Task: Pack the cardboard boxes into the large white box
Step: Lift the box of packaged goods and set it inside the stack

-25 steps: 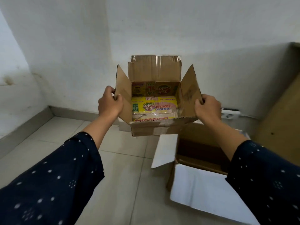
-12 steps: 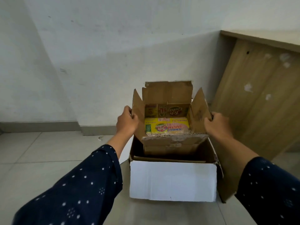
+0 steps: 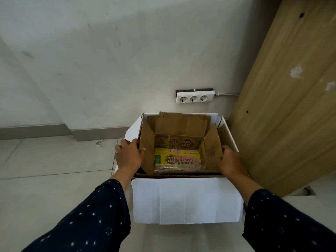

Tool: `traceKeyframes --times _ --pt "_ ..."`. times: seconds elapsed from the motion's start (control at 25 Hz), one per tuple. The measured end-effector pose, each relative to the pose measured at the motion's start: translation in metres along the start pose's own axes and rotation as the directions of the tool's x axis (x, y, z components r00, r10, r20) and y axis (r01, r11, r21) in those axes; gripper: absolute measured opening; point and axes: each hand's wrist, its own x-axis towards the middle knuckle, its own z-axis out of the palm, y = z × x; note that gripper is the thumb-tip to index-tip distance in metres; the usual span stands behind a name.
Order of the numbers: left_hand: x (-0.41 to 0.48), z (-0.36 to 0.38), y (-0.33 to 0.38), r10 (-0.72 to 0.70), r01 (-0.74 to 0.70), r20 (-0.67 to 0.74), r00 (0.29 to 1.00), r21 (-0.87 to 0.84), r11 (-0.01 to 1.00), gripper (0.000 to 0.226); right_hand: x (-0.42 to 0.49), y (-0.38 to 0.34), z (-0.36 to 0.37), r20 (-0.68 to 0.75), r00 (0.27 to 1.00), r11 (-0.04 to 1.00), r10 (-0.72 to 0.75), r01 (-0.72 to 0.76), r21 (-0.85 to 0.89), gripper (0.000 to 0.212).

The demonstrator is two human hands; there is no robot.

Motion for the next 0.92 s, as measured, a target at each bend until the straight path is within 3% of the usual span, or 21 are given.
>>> traceKeyframes --times 0.08,0.16,0.28,0.48,0.68,0.92 --pt "-0.003 0.007 -0.006 -0.043 0.044 0.016 0.999 -0.041 0.998 0.054 -0.011 0.007 0.007 -0.128 0.99 0.997 -0.061 0.055 -0.048 0.039" --pt "-0.008 0.016 -0.013 -0.08 0.088 0.057 0.995 -0.154 0.984 0.067 -0.029 0.013 0.015 -0.223 0.975 0.995 0.0 -0.021 -0.094 0.05" --pt "-0.016 0.029 -0.021 -0.091 0.138 0.164 0.982 -0.302 0.943 0.066 -0.051 0.02 0.034 -0.167 0.975 0.985 0.149 -0.161 -0.063 0.07" --pt "-0.019 0.041 -0.021 -0.172 0.231 0.182 0.968 -0.379 0.896 0.051 -0.031 0.024 0.045 -0.173 0.976 0.991 0.13 -0.123 0.056 0.089" --pt "0.0 0.044 -0.022 -0.183 0.224 0.135 0.974 -0.419 0.88 0.046 0.001 0.015 0.052 -0.154 0.985 0.996 0.083 -0.077 0.042 0.094" --pt "0.011 0.039 -0.022 -0.163 0.219 0.174 0.971 -0.382 0.898 0.045 0.003 0.008 0.054 -0.165 0.983 0.997 0.079 -0.081 -0.007 0.093"
